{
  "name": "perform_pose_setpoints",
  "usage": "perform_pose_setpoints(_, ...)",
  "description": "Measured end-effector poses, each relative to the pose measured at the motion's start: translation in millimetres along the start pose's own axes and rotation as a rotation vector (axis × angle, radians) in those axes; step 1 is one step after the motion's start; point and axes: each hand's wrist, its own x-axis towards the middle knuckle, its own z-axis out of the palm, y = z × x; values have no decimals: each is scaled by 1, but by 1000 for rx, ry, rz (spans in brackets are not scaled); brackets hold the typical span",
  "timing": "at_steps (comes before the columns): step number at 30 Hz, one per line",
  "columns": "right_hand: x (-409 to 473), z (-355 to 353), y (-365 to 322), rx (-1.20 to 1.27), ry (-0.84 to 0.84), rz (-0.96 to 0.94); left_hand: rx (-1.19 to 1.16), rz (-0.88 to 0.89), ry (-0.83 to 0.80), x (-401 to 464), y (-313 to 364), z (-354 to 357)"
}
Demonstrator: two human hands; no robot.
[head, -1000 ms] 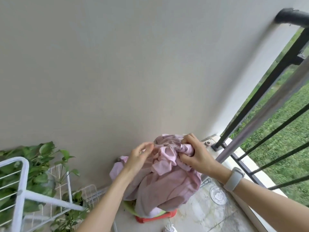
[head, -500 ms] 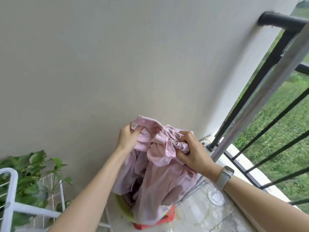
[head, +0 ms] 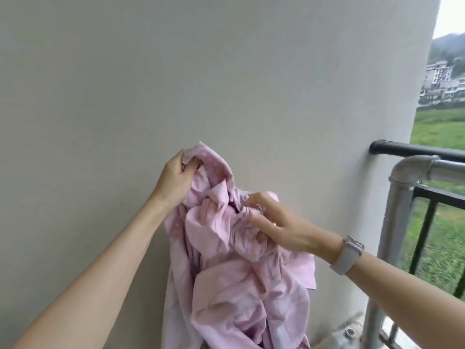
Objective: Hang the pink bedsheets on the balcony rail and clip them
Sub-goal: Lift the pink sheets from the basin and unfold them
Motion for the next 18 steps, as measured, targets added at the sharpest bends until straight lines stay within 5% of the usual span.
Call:
perform_pose_setpoints(2,-9,4,-5,119,-236,166,-26,-42,26,-4,-10,2)
perform_pose_setpoints(4,-7,10,-6,105,-279,266,-75,-80,60,-4,-15,5)
perform_pose_setpoints(10,25,10,-16,318,-92,331,-23,0,152,6,7,14)
perform_pose_setpoints(13,41,37,-29,424,-73,210,85,25,180,14,16,19)
perform_pose_setpoints(18,63,19,-22,74,99,197,186,93,203,25,23,3)
